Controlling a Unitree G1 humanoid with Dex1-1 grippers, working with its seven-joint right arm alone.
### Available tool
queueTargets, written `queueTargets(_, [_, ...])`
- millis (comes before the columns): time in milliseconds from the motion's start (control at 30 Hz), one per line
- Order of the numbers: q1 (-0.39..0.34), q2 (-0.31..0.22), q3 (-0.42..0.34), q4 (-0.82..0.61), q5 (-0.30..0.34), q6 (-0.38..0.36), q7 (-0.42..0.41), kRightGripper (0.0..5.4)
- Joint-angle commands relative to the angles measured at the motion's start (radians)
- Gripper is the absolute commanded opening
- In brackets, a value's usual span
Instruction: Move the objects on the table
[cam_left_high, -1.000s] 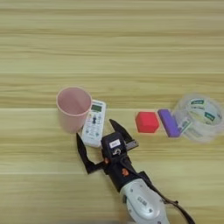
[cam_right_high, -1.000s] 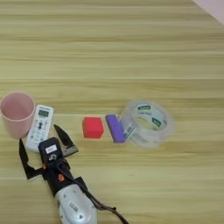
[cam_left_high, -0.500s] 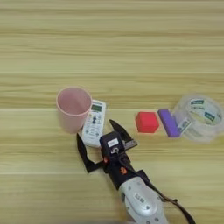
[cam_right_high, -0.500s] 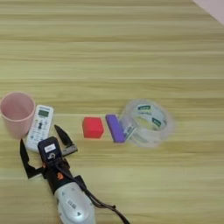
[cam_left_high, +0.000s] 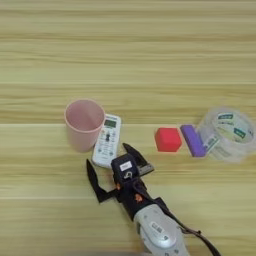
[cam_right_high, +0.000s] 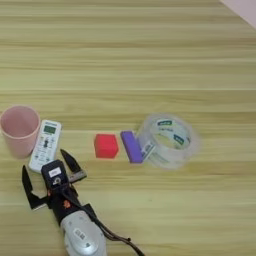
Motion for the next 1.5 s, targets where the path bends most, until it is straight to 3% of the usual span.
queueTargets(33, [-0.025, 0.012, -0.007, -0.032, 0.017, -0.002, -0.004, 5.34])
queueTargets(633, [-0.062, 0.041, -0.036, -0.001, 0.072, 0.06, -0.004, 5.34])
queueTargets(1133, [-0.103, 0.055, -0.066, 0.018, 0.074, 0.085, -0.029, 5.34])
queueTargets(1500, [-0.092, 0.055, -0.109, 0.006, 0.077, 0.091, -0.045, 4.13])
